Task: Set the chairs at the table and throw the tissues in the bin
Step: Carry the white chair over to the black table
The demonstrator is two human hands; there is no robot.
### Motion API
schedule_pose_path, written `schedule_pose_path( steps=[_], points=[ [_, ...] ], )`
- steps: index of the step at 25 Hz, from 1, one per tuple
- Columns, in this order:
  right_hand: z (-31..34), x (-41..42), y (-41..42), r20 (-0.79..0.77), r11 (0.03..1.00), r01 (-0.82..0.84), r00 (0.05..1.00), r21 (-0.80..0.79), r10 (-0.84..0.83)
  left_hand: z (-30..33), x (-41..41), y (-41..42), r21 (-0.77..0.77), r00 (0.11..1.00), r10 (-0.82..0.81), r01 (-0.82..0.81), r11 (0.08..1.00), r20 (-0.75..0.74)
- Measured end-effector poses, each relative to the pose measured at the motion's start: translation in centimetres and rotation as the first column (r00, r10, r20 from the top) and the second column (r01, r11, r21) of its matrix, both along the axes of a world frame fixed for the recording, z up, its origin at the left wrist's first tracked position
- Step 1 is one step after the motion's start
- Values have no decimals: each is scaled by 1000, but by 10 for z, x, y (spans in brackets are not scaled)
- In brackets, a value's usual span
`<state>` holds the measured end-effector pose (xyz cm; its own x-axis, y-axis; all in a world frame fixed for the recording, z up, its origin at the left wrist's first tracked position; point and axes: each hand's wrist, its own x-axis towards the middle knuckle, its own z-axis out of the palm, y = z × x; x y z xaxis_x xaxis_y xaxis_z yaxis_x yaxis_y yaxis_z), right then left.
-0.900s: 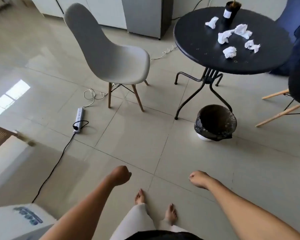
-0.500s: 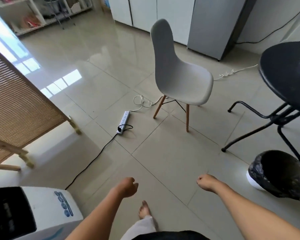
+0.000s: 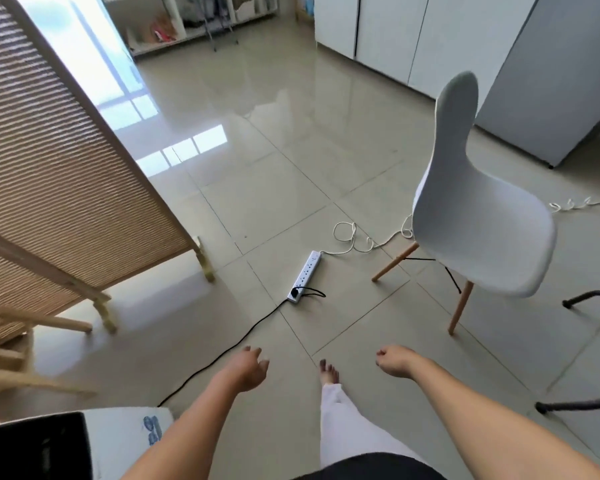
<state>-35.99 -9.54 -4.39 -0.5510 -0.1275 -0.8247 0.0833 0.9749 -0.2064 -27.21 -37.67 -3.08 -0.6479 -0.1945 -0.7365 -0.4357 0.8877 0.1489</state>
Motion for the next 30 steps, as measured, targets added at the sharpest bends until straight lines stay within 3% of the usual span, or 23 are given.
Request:
schedule_pose_path(
  steps=[8,14,22,30],
  points=[
    [15,-188,-102,19,985,-173,985,-24,173,17,-162,-91,20,988,154,-154,988,-5],
    [4,-315,-194,-12,991,-134,991,-16,134,3,-289,-185,19,991,131,-132,991,28],
    [11,-452,-313,-7,992,127,992,-19,-127,-6,-477,-315,-14,980,-183,185,983,80],
    [-6,-586,-305,-20,913,407,913,-12,-407,-21,-702,-318,-29,877,-479,480,877,43]
  ],
)
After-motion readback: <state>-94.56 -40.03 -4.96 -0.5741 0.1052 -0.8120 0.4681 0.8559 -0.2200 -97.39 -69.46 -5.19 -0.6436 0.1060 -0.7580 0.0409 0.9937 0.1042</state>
